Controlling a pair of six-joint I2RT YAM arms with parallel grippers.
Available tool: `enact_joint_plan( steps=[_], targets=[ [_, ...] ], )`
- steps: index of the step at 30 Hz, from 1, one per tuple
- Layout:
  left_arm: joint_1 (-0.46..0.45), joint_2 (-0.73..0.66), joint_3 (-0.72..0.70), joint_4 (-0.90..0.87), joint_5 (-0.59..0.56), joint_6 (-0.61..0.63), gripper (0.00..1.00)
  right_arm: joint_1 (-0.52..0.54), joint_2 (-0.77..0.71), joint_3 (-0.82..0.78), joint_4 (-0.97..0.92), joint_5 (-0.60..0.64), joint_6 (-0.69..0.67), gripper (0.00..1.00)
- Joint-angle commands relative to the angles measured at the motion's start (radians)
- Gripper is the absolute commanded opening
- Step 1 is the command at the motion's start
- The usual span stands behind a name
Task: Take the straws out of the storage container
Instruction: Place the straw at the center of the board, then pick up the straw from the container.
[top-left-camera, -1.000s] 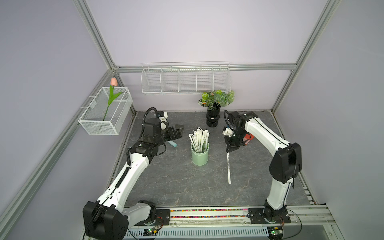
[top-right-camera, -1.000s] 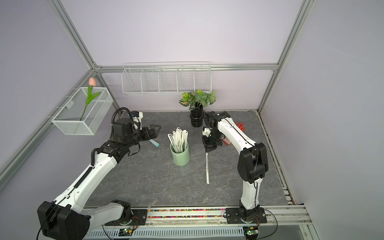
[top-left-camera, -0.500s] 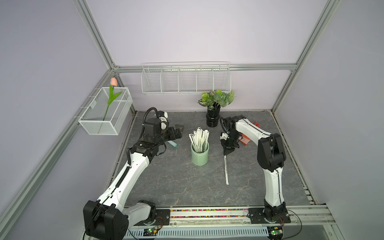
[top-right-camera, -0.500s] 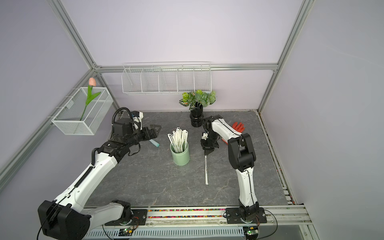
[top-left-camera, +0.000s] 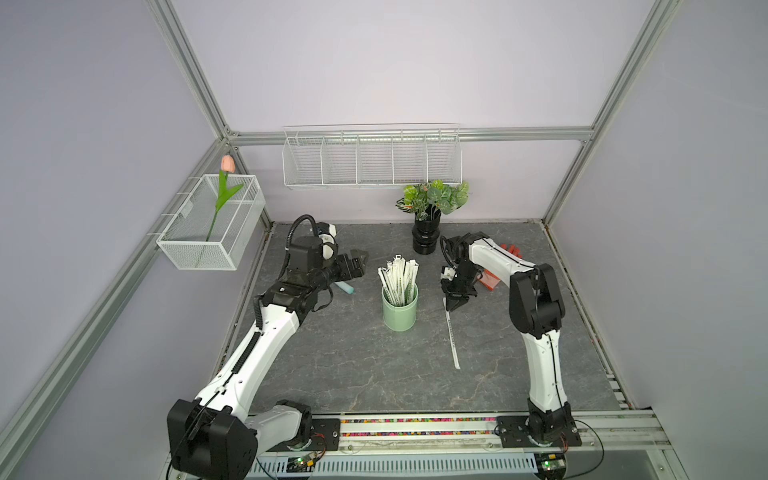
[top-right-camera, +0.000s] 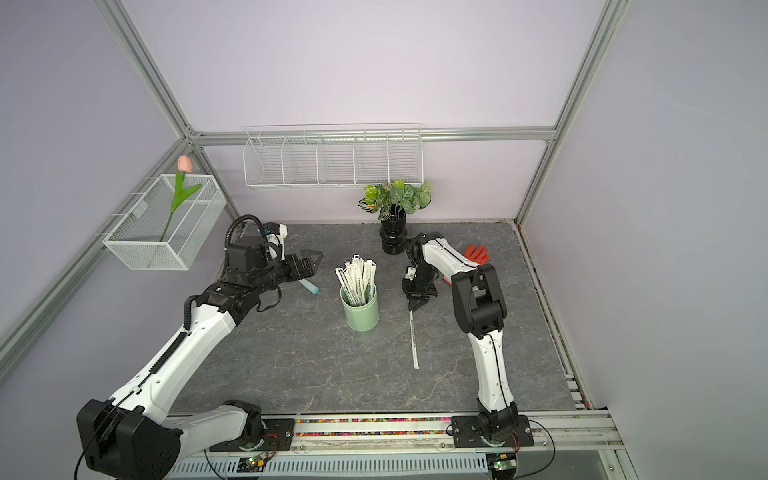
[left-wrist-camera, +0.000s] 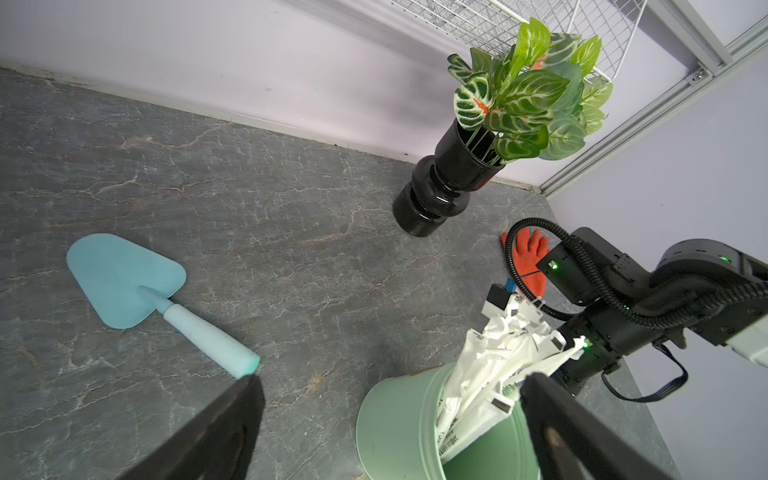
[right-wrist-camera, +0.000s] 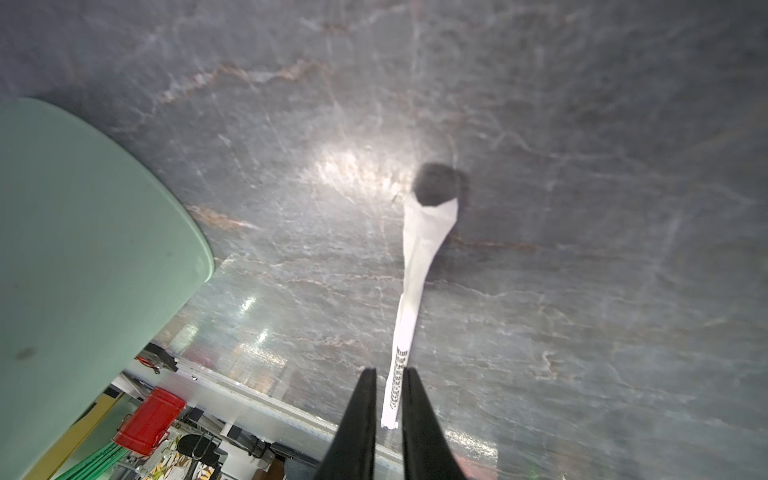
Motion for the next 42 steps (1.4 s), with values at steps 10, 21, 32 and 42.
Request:
enact_joint_plan(
  steps=[10,21,32,42],
  targets=[
    [-0.001,0.009,0.002,-0.008,0.017,0.008,1.00,0.011,-0.345,-0.249,0.338,0.020,0.026,0.21],
    [0.000,0.013,-0.006,0.001,0.017,0.004,1.00,0.160,-0.708,-0.352,0.527,0.178,0.017,0.34],
    [-0.001,0.016,-0.006,0.001,0.016,0.005,1.00,0.260,-0.599,-0.288,0.551,0.195,0.038,0.35],
    [-0.003,0.020,-0.006,0.001,0.019,0.006,1.00,0.290,-0.503,-0.217,0.549,0.174,0.042,0.36]
  ],
)
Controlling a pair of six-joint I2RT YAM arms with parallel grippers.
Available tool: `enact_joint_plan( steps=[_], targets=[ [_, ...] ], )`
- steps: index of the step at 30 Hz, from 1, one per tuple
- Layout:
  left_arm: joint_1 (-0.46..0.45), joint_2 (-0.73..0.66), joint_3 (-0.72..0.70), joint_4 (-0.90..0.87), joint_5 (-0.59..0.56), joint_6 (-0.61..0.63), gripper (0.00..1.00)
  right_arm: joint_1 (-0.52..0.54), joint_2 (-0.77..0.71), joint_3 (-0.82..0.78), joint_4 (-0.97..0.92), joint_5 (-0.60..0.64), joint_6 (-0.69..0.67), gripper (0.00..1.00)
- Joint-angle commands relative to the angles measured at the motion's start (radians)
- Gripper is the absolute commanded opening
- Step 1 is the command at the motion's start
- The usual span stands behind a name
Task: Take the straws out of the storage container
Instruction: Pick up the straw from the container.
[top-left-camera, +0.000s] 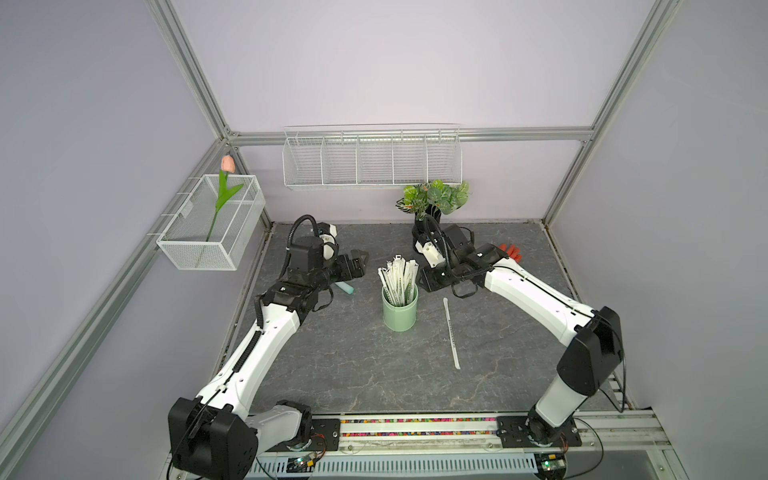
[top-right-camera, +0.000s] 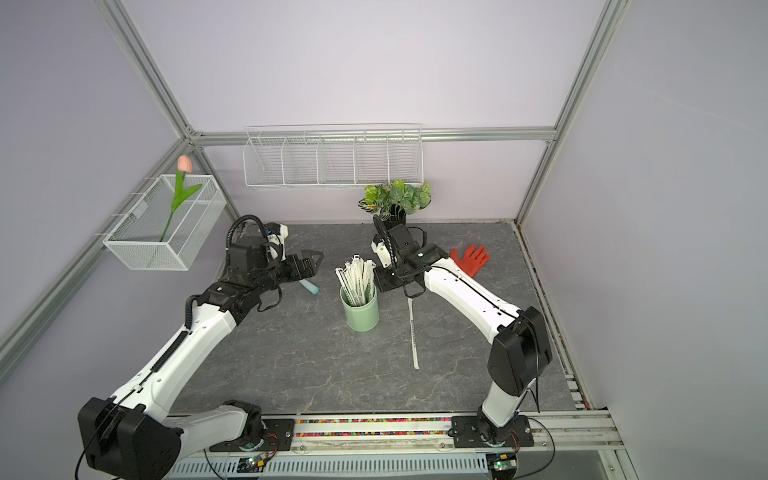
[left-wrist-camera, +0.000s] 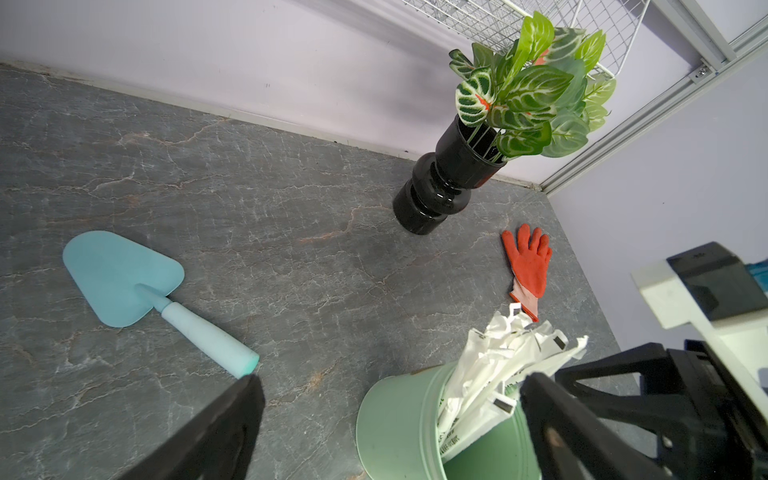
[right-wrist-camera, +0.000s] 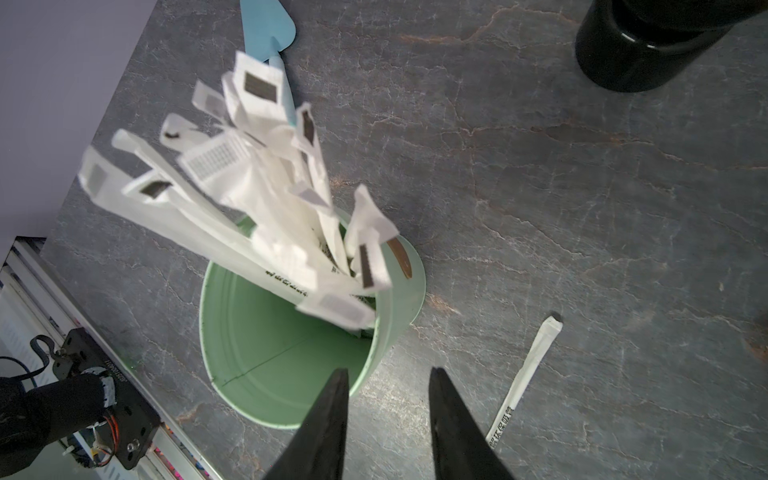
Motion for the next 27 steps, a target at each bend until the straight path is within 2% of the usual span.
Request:
enact_joint_plan(
  steps=[1,8,27],
  targets=[
    [-0.003,0.013,-0.004,0.000,0.015,0.006,1.00,0.013,0.020,0.038,0.009,-0.012,0.007,0.36],
    [-0.005,0.018,-0.003,-0.002,0.019,0.006,1.00,0.021,0.063,0.072,0.001,-0.016,0.010,0.35],
    [-0.006,0.018,-0.001,-0.006,0.017,0.009,1.00,0.022,0.123,0.113,-0.008,-0.017,0.006,0.23]
  ],
)
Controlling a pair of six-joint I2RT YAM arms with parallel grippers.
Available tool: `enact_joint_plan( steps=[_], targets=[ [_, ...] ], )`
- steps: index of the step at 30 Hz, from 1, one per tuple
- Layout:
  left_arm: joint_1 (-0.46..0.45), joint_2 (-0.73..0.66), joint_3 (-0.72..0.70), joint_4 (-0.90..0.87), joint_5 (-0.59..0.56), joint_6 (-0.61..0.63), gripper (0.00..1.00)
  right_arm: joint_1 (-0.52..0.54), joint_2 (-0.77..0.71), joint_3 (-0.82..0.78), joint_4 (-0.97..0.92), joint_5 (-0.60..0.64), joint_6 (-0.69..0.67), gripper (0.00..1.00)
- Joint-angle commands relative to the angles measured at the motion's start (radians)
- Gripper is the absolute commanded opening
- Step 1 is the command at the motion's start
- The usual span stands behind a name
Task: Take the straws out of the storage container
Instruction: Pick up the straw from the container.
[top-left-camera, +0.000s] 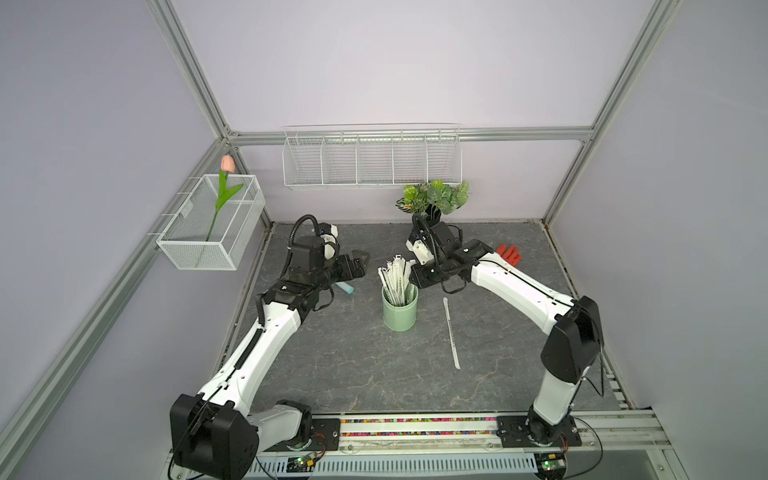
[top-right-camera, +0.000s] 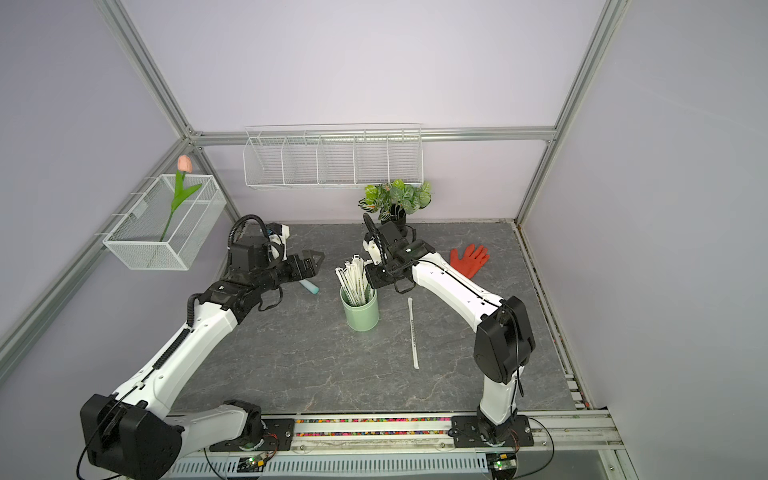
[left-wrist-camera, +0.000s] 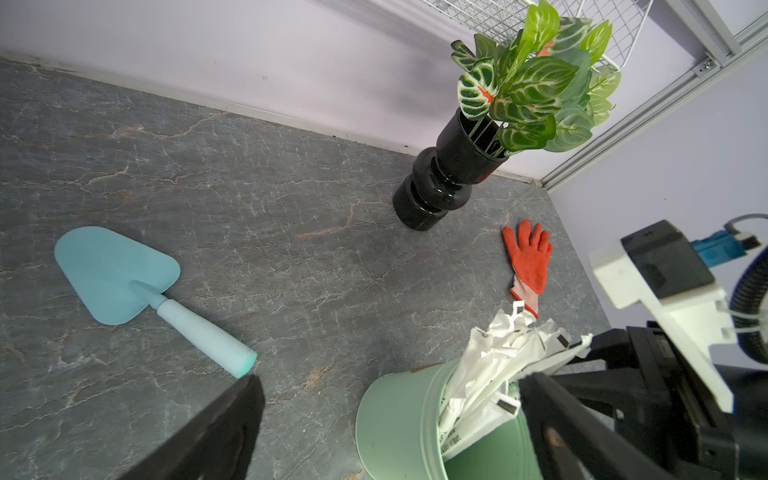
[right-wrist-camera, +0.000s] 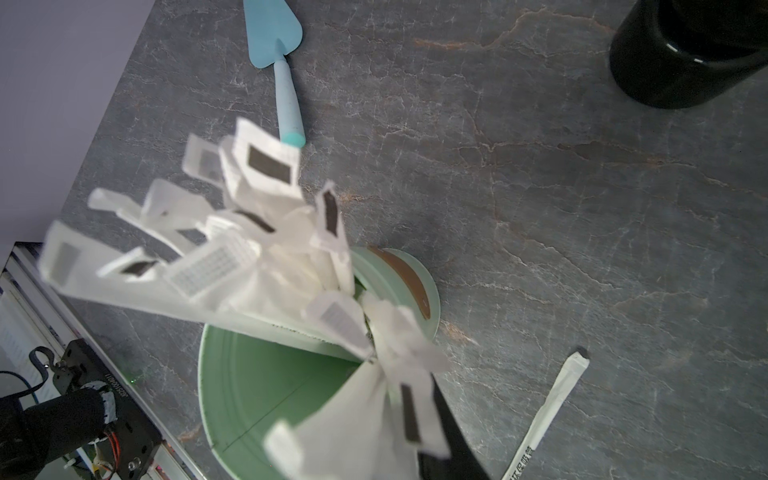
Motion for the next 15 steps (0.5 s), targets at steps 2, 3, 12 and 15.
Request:
enact_joint_plan(
  steps=[2,3,12,15],
  targets=[
    [-0.007,0.007,-0.001,-0.007,0.009,0.010,1.00,0.006,0.021,0.024,-0.008,-0.011,-0.002,0.21],
    [-0.006,0.006,0.000,-0.007,0.008,0.009,1.00,0.004,0.022,0.028,-0.011,-0.013,-0.002,0.20],
    [-0.006,0.008,0.001,-0.005,0.016,0.009,1.00,0.005,-0.007,0.035,-0.038,-0.025,-0.002,0.17],
    [-0.007,0.008,0.000,-0.005,0.015,0.008,1.00,0.005,-0.014,0.038,-0.050,-0.025,-0.003,0.21]
  ],
)
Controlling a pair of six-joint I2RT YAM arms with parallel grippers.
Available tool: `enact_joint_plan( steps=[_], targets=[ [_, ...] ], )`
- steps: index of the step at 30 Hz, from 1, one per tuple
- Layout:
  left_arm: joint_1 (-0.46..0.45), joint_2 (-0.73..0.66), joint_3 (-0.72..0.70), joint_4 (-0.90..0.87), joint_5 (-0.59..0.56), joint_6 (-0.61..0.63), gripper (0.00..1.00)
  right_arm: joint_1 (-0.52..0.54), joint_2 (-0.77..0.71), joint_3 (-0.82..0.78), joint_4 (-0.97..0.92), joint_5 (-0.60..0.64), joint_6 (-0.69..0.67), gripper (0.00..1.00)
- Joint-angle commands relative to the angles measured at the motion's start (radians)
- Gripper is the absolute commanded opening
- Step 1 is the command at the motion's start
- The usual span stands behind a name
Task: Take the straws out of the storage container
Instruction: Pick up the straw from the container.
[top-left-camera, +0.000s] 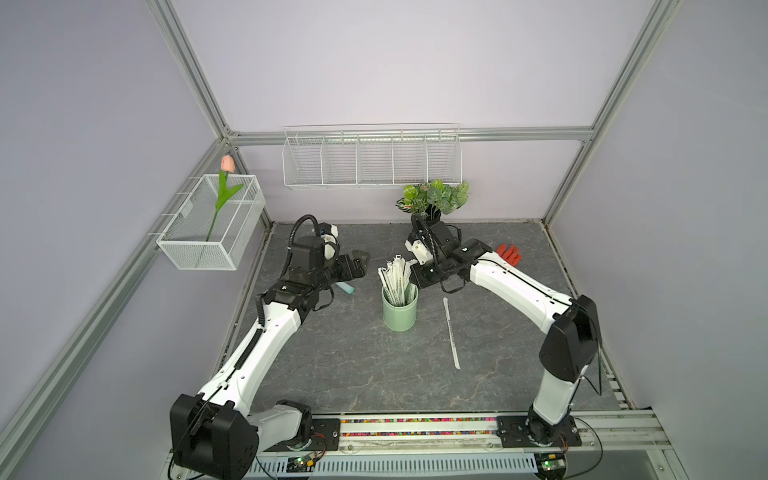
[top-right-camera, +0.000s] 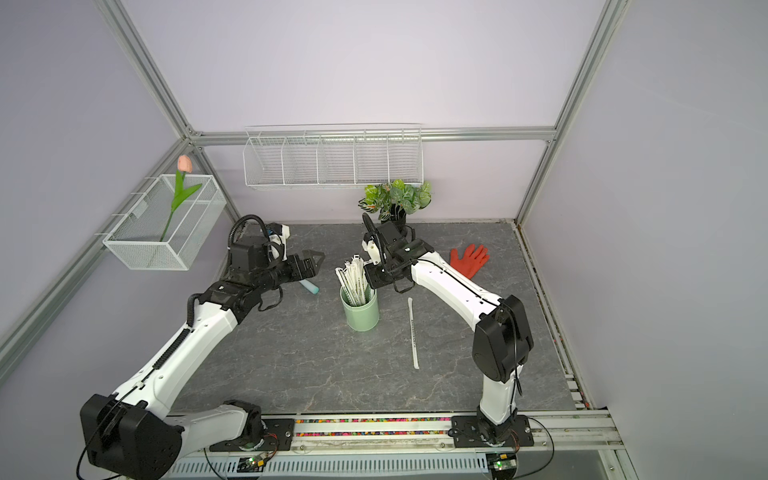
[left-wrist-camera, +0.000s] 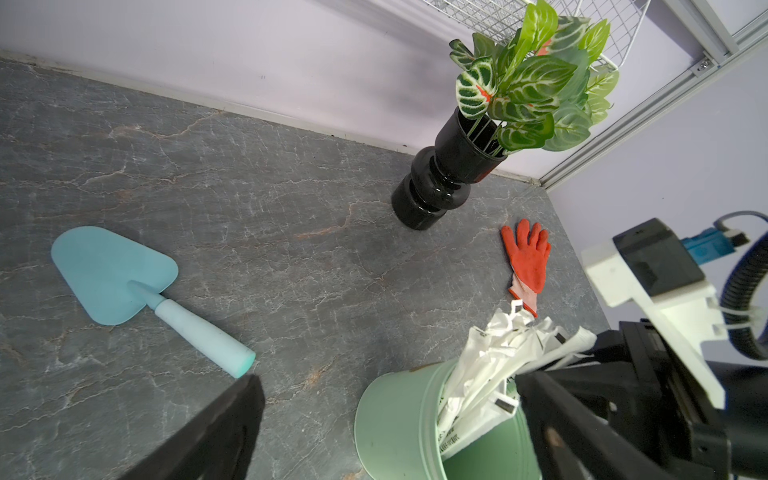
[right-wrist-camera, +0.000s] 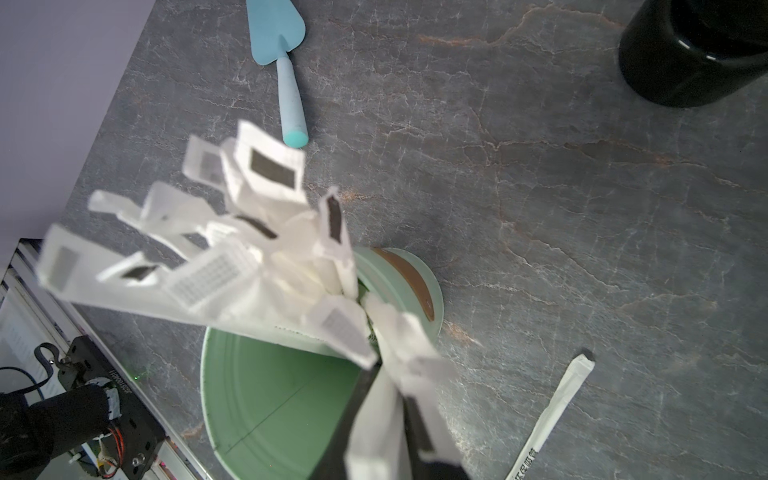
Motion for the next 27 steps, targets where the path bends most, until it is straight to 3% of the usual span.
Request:
enact_joint_plan(
  steps=[1,13,27],
  targets=[
    [-0.007,0.008,0.000,-0.006,0.009,0.007,1.00,0.005,-0.027,0.025,-0.043,-0.015,-0.002,0.21],
    [-0.008,0.008,0.000,-0.005,0.010,0.008,1.00,0.012,-0.033,0.017,-0.047,-0.018,-0.001,0.12],
    [-0.008,0.010,0.000,-0.005,0.011,0.007,1.00,0.019,-0.091,0.059,-0.084,-0.041,-0.006,0.11]
  ],
)
